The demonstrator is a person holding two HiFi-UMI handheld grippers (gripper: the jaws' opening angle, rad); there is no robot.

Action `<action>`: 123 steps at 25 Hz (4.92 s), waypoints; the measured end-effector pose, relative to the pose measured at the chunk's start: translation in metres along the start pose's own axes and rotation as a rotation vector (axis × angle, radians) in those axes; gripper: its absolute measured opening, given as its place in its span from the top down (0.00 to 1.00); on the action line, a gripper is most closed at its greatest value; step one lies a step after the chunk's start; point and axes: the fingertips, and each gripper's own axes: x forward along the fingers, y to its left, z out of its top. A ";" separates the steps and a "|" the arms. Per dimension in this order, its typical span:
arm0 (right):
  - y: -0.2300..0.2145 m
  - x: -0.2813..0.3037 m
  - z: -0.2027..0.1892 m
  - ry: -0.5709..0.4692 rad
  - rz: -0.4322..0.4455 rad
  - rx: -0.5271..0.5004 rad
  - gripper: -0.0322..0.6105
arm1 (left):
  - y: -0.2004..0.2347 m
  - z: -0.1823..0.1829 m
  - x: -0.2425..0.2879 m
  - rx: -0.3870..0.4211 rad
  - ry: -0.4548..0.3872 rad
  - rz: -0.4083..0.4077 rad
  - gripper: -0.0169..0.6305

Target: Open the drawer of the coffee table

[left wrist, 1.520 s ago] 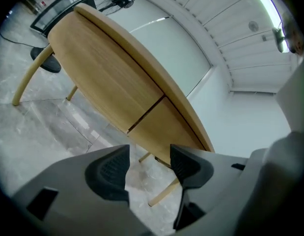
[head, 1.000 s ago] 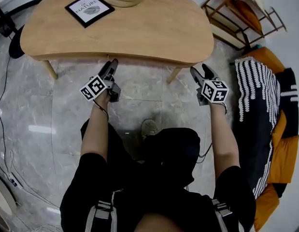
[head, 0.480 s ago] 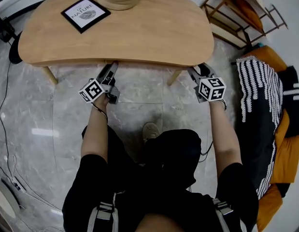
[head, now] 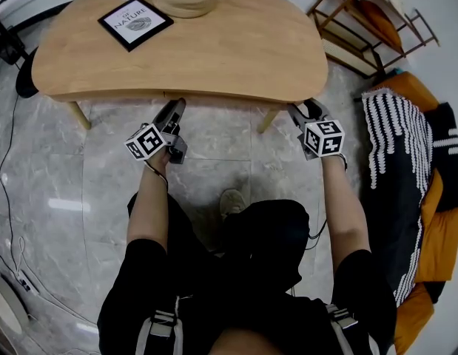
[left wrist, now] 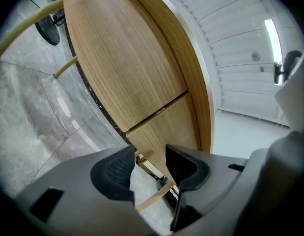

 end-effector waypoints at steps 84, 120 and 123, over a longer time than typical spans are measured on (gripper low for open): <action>0.053 -0.102 -0.034 0.062 0.002 -0.048 0.75 | -0.031 -0.032 -0.100 0.062 0.160 -0.005 0.71; 0.137 -0.195 0.189 -0.562 -0.204 0.191 0.93 | -0.244 0.128 -0.164 0.903 0.041 0.480 0.94; 0.126 -0.173 0.212 -0.573 -0.172 0.197 0.93 | -0.258 0.142 -0.135 0.914 0.024 0.477 0.94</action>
